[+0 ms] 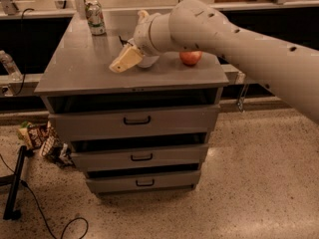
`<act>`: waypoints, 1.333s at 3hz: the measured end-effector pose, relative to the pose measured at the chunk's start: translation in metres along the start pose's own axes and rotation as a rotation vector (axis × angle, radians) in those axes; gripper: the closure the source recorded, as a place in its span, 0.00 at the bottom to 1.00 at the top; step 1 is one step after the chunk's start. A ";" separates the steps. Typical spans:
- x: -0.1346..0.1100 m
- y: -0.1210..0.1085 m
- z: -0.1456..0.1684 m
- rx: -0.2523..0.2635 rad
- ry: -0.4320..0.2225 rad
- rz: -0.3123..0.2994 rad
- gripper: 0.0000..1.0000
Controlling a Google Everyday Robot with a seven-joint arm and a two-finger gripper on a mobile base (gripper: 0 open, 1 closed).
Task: Pick rxbar chocolate from white bowl and place on counter
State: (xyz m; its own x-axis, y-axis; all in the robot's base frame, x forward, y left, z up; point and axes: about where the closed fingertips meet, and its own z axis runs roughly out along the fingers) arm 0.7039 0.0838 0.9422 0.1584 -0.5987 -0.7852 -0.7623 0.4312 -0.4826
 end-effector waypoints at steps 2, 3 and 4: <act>0.010 -0.011 0.050 0.016 0.004 0.009 0.00; 0.024 -0.018 0.071 0.036 0.030 0.034 0.02; 0.032 -0.023 0.076 0.056 0.039 0.055 0.05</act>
Offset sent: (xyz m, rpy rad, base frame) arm 0.0757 0.0320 -0.0401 0.0044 0.0102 -0.0572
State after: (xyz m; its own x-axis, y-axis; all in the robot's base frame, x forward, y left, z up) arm 0.7744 0.1063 0.8990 0.0922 -0.5982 -0.7960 -0.7324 0.5008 -0.4612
